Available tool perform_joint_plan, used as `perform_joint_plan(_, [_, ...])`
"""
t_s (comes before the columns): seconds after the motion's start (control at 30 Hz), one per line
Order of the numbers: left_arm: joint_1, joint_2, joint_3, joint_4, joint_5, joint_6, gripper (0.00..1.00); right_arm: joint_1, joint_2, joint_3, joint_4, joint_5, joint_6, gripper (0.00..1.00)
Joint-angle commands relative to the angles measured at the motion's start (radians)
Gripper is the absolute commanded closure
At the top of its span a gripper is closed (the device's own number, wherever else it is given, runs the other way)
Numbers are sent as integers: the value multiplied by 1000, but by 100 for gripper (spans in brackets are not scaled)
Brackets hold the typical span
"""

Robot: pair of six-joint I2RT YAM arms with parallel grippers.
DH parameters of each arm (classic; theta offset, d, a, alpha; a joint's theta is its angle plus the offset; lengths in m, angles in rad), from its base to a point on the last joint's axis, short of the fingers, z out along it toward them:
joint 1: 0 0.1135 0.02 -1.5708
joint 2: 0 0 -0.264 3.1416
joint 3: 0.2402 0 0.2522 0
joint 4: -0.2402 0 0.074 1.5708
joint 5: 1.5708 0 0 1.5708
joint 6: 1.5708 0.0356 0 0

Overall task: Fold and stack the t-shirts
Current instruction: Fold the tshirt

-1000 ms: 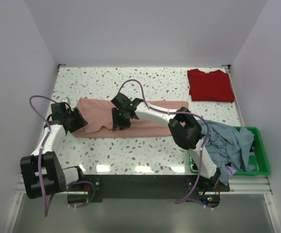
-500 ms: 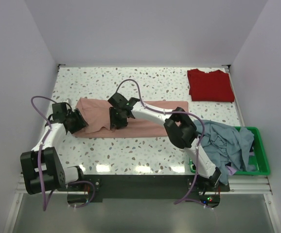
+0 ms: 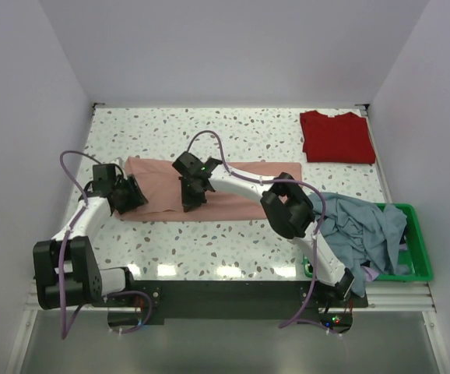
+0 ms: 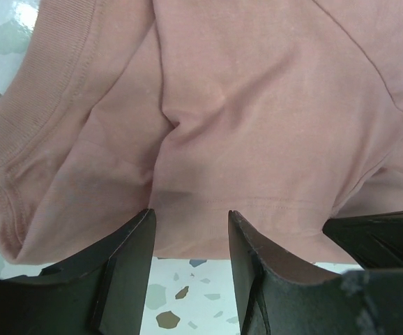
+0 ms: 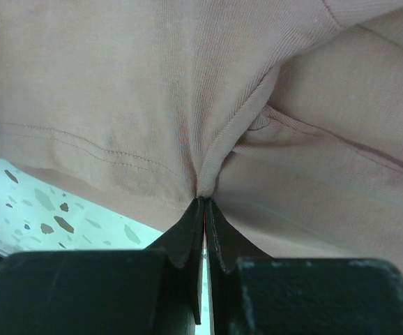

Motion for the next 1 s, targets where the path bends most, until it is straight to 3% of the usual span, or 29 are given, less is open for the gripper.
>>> perform_joint_plan(0.0, [-30, 18, -7, 0, -40, 13, 50, 8, -45, 7, -6, -6, 16, 98])
perform_joint_plan(0.67, [-65, -3, 2, -28, -118, -5, 50, 1, -166, -85, 7, 38, 29, 99])
perform_joint_plan(0.73, [-71, 1, 2, -31, -126, -5, 56, -3, -169, -96, 7, 38, 29, 99])
perform_joint_plan(0.97, [-81, 33, 7, -37, -131, -5, 57, -4, -150, -107, 10, 32, 21, 98])
